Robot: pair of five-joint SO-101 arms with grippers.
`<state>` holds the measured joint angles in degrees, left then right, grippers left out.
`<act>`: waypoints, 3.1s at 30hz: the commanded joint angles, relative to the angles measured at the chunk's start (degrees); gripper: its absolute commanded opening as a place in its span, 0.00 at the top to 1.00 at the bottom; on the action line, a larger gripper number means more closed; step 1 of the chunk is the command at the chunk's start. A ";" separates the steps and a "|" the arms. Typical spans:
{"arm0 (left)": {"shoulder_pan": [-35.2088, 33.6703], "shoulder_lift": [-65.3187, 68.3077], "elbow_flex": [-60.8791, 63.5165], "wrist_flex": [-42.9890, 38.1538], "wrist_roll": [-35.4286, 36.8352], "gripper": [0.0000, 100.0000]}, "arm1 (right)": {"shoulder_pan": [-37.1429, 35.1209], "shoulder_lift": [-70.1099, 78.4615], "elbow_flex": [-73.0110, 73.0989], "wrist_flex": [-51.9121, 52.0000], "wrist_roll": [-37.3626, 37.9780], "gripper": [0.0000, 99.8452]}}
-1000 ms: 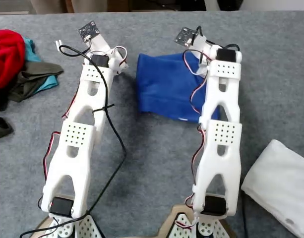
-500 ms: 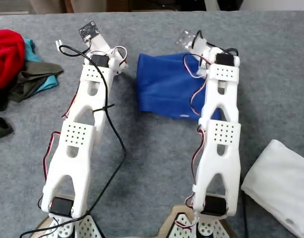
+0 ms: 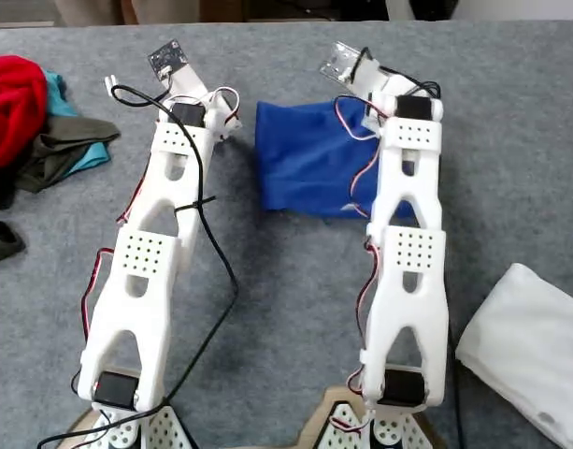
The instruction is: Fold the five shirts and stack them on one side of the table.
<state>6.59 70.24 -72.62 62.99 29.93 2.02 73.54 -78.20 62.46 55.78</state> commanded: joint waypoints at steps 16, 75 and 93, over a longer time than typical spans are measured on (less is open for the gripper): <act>0.09 -0.84 -2.90 0.35 0.18 0.98 | -3.65 -0.48 -4.53 -4.92 -0.18 0.85; 6.07 2.51 -0.09 -18.02 -12.31 0.98 | 12.09 -29.14 47.69 13.98 -32.26 0.99; 5.27 1.98 -2.11 -19.52 -18.20 0.98 | 11.21 -32.66 38.20 21.45 -31.65 0.99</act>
<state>12.57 74.20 -71.30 44.35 11.91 13.10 44.79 -34.15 81.45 23.43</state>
